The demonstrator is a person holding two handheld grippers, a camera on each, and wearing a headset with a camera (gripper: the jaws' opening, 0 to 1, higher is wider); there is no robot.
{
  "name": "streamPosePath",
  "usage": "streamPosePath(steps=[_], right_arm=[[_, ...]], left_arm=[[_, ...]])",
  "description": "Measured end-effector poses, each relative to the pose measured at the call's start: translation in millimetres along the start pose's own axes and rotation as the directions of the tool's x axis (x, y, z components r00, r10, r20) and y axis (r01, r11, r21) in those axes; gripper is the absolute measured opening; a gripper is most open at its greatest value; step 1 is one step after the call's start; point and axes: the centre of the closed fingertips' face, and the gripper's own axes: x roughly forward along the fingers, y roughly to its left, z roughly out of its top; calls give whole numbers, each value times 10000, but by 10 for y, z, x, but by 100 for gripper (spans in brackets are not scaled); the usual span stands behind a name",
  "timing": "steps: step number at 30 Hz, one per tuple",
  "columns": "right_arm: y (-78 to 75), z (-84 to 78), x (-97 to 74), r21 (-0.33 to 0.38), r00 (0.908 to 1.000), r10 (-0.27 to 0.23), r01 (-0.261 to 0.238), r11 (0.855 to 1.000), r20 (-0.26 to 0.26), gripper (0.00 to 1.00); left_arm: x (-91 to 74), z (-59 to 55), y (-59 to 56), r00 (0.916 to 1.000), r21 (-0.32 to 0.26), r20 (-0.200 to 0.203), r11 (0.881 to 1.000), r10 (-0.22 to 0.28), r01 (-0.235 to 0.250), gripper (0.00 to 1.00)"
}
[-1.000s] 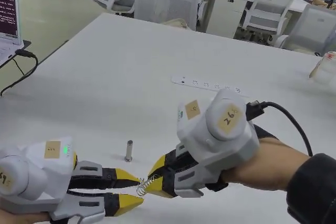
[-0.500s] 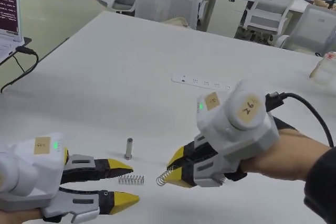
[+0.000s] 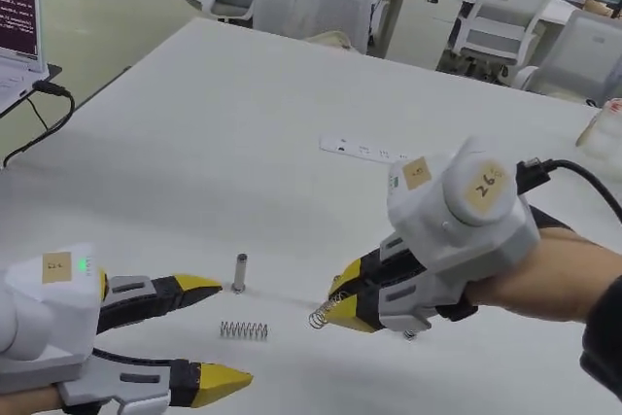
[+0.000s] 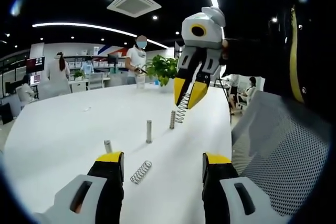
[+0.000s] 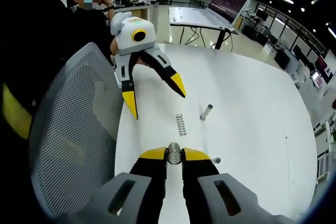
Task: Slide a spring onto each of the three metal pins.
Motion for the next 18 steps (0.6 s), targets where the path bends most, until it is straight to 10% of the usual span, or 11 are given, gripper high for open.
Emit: streamPosePath(steps=[18], right_arm=[[-179,-85,-126,-66,9991,-213,211,9998,-362,8]], left_arm=[[-91,-40,76,9973,-287,170,9971,716,-711,77]])
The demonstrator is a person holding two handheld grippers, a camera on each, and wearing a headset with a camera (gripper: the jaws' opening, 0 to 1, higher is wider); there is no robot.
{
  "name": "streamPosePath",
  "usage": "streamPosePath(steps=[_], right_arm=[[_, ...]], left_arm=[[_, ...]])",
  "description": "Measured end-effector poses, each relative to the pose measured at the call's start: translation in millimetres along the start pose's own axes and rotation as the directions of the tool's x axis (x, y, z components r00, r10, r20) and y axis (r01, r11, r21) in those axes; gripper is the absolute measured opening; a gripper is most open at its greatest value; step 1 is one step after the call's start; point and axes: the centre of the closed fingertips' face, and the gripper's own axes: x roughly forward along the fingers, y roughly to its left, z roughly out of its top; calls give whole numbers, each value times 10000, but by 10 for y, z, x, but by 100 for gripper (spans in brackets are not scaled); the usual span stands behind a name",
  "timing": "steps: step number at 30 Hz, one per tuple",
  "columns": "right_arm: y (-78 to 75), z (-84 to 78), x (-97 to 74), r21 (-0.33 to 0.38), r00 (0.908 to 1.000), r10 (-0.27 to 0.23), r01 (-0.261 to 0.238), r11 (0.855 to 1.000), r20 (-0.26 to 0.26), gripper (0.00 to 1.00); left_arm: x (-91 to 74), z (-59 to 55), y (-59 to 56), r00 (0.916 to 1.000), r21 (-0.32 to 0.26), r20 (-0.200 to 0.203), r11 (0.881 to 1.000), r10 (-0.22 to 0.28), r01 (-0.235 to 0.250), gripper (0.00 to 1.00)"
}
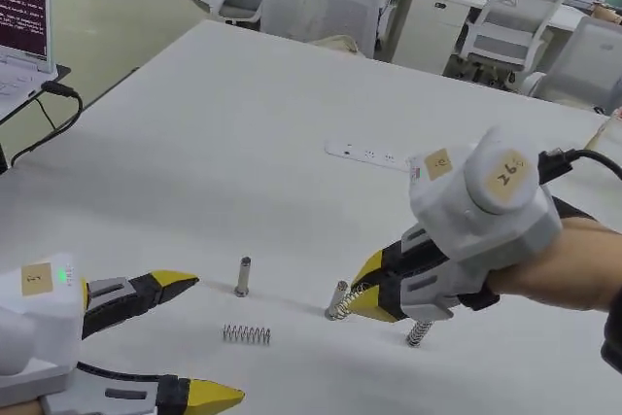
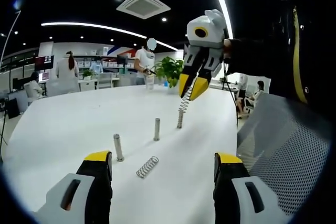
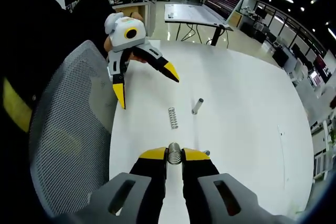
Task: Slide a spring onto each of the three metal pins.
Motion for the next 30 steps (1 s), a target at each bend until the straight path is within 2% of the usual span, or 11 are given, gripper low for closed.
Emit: streamPosePath(steps=[7,16,23,30], right_arm=[[-159,-10,-51,-54,9997,-152,151,9999,-205,8],[-299,-29,-34,-369,9968,-168,139,9992,-784,8],[-442,-44,28,-312,9928,131,-170,9994,-1192,8],[-510,-68,129,-327,9838,563,-627,9975,-1704,8]], left_arm=[[-15,0,-1,10000,-21,4,10000,53,-53,78],[-17,-25,-21,10000,36,-65,10000,47,-47,76],[-13,-25,-41,10000,55,-69,10000,36,-36,76],[-9,-43,-66,10000,9,-97,10000,-19,19,75]])
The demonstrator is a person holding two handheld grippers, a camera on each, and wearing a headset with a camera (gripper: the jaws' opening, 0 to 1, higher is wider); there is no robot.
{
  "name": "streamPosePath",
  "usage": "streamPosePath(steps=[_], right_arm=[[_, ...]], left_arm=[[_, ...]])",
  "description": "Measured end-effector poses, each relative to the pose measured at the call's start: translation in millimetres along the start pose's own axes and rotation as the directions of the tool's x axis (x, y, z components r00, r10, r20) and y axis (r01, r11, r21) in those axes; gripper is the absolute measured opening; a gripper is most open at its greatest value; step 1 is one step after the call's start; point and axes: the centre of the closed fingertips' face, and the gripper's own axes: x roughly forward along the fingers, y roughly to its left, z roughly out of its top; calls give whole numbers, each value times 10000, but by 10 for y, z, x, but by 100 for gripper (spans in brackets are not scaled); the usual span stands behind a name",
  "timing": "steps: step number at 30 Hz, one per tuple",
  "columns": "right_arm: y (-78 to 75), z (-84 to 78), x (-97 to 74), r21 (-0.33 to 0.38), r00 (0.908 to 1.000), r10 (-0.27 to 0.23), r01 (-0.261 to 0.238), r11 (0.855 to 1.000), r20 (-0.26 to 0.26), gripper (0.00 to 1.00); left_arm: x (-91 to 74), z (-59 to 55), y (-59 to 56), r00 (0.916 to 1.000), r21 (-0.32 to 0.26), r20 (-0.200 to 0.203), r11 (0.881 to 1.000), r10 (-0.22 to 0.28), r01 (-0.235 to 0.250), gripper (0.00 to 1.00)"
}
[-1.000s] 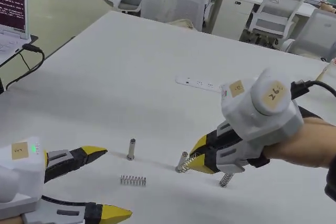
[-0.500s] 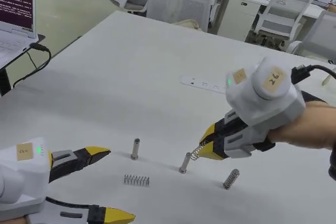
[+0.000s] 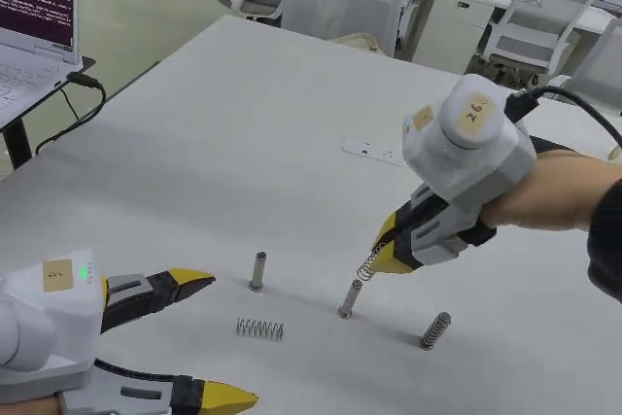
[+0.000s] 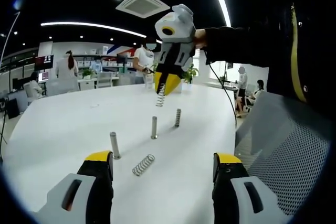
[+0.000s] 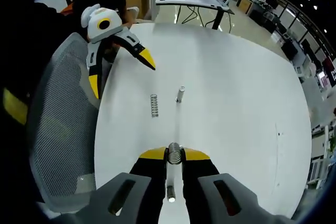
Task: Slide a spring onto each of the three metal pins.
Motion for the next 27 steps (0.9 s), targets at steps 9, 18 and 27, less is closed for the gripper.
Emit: streamPosePath(steps=[9,18,27], right_arm=[[-41,-57,86,-62,9988,239,-242,9997,-428,8],[-60,-108,178,-285,9966,288,-311,9991,-771,8],[-68,-121,222,-373,9957,296,-329,9988,-872,8]], left_arm=[[-12,-19,-5,10000,-45,-17,10000,-1,1,73],[-12,-32,2,10000,-65,-41,10000,-41,41,71],[-17,-44,9,9999,-103,-57,9999,-87,86,70]])
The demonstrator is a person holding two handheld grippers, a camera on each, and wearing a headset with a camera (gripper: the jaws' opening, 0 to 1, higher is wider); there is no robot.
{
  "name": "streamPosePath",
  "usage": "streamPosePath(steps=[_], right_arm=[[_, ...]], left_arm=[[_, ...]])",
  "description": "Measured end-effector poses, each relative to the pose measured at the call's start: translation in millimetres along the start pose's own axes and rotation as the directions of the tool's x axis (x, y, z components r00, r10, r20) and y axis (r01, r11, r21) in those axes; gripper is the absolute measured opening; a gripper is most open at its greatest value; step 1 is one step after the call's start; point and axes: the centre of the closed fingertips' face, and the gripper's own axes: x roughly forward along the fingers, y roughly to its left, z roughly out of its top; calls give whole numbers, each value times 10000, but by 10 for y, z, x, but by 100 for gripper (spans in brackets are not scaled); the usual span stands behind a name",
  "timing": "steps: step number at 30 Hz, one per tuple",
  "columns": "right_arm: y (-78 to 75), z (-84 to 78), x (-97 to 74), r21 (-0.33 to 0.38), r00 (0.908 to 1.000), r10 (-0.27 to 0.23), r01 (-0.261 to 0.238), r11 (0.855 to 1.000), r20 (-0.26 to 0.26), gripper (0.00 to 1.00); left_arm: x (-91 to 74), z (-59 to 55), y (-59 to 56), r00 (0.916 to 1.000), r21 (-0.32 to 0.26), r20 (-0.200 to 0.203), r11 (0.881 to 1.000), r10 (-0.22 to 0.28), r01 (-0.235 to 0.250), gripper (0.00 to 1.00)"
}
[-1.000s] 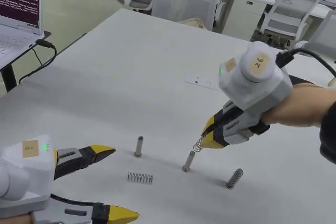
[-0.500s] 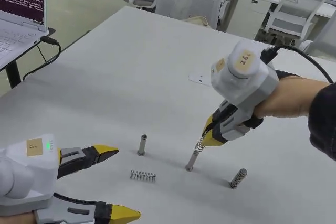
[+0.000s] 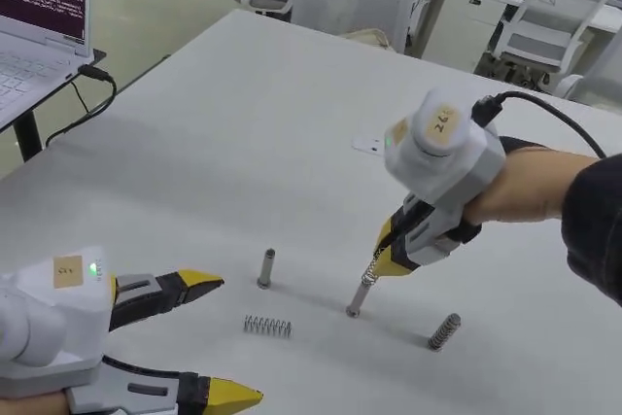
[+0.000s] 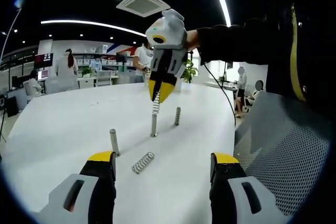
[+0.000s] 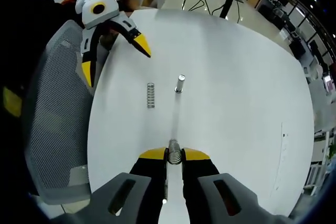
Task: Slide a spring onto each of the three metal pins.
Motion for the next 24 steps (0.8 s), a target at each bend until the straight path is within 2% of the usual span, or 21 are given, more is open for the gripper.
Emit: streamPosePath(steps=[20,24], right_arm=[[-12,-1,61,-6,10000,62,-62,10000,-48,8],[-16,-33,81,-59,9998,43,-45,10000,-209,8]], left_arm=[[13,-13,-8,9999,-7,-118,10000,-78,78,69],[18,-15,-7,9999,-21,-115,10000,-86,86,69]])
